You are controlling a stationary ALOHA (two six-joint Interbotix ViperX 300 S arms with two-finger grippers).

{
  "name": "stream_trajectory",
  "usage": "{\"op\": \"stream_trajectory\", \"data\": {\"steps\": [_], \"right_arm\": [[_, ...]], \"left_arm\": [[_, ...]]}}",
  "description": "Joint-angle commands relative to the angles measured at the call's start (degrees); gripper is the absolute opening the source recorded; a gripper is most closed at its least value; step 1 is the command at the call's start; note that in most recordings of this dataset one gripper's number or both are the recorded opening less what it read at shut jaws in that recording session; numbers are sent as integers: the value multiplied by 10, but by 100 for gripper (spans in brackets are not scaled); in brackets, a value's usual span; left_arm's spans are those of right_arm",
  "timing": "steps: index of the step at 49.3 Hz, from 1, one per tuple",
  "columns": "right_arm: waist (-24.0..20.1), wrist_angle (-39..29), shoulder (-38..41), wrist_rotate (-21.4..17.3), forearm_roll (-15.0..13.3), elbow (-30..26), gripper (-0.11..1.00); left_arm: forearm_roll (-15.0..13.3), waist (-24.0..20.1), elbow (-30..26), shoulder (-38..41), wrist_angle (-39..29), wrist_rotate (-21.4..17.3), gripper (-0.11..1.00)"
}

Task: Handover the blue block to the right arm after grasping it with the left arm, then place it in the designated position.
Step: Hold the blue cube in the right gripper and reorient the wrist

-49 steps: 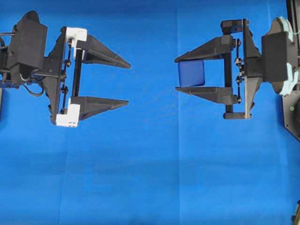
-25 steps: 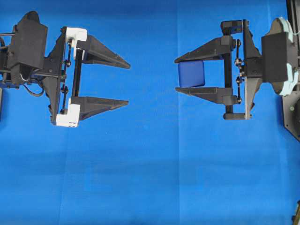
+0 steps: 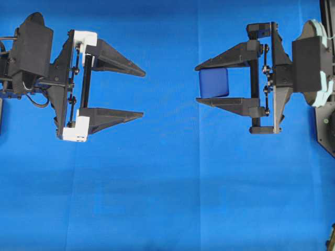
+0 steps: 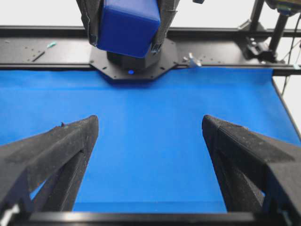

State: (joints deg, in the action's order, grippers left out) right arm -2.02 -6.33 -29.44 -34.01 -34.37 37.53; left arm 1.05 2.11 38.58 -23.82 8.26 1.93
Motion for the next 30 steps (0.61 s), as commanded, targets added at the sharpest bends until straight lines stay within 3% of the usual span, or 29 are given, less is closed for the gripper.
{"op": "stream_trajectory", "data": {"steps": [1, 30], "right_arm": [[-1, 0, -7, -2, 1, -8, 44], [-5, -18, -7, -4, 3, -8, 44]], "left_arm": [[0, 2, -12, -9, 4, 0, 93], [0, 1, -12, -9, 3, 0, 93]]}}
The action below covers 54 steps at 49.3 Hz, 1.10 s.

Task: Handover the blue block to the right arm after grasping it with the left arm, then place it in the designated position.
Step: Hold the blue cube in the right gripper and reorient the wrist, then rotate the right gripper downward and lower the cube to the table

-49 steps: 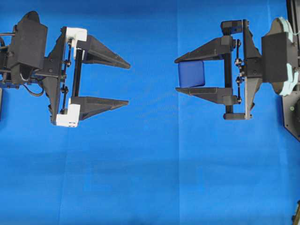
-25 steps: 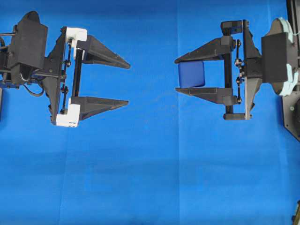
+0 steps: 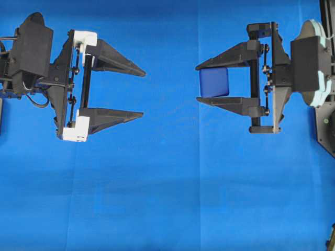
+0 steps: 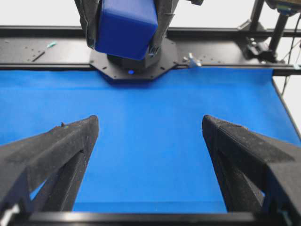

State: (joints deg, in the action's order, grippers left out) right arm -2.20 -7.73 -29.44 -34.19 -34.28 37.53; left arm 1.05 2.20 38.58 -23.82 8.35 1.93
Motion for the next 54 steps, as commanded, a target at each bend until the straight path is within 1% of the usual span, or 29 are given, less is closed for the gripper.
{"op": "stream_trajectory", "data": {"steps": [1, 7, 13, 29, 39, 45, 54], "right_arm": [[-4, -4, -7, -2, 2, -8, 44], [-14, -26, -4, -3, 3, -9, 44], [-27, -70, 0, -3, 11, -10, 44], [-58, -184, 1, -1, 73, -10, 44], [-71, -242, 1, 0, 104, -10, 44], [-72, -255, 1, 1, 106, -10, 44], [-72, -255, 1, 4, 106, -10, 44]], "left_arm": [[0, 1, -12, -9, 3, 0, 93], [0, 1, -13, -9, 3, 0, 93], [0, 0, -13, -9, 3, 0, 93], [0, -1, -13, -9, 3, -1, 93], [0, -1, -13, -9, 2, -1, 93], [0, -1, -13, -9, 2, -1, 93], [0, -1, -13, -9, 2, -1, 93]]}}
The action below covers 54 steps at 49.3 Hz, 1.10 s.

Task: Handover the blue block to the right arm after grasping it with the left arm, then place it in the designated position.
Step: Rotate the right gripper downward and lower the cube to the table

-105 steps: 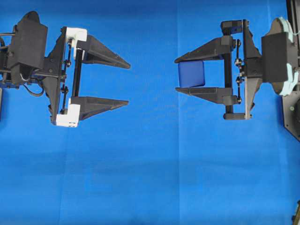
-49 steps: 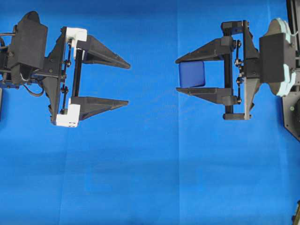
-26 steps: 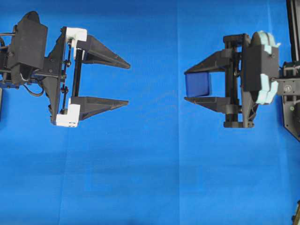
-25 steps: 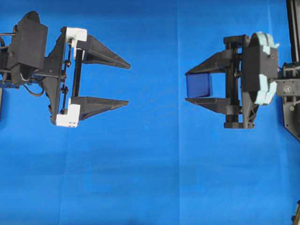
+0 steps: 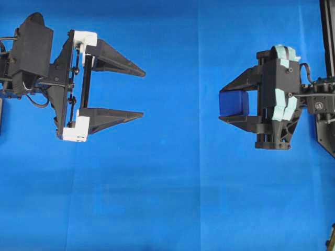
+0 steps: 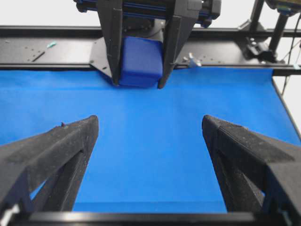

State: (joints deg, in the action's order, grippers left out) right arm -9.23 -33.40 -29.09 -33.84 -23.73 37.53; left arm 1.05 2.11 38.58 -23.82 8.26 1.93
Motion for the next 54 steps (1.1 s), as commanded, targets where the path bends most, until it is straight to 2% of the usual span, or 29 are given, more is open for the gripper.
{"op": "stream_trajectory", "data": {"steps": [1, 35, 45, 54], "right_arm": [[-2, 2, -3, 2, 1, -10, 44], [-2, 2, -1, 1, 1, -8, 44], [-2, 17, 35, -4, 1, -2, 44], [-2, 67, 83, -4, 1, 0, 44]], "left_arm": [[0, 0, -13, -9, 4, -1, 93], [-1, 0, -13, -9, 4, 0, 93], [0, 0, -13, -9, 3, 0, 93], [0, 0, -13, -9, 4, 0, 93]]}}
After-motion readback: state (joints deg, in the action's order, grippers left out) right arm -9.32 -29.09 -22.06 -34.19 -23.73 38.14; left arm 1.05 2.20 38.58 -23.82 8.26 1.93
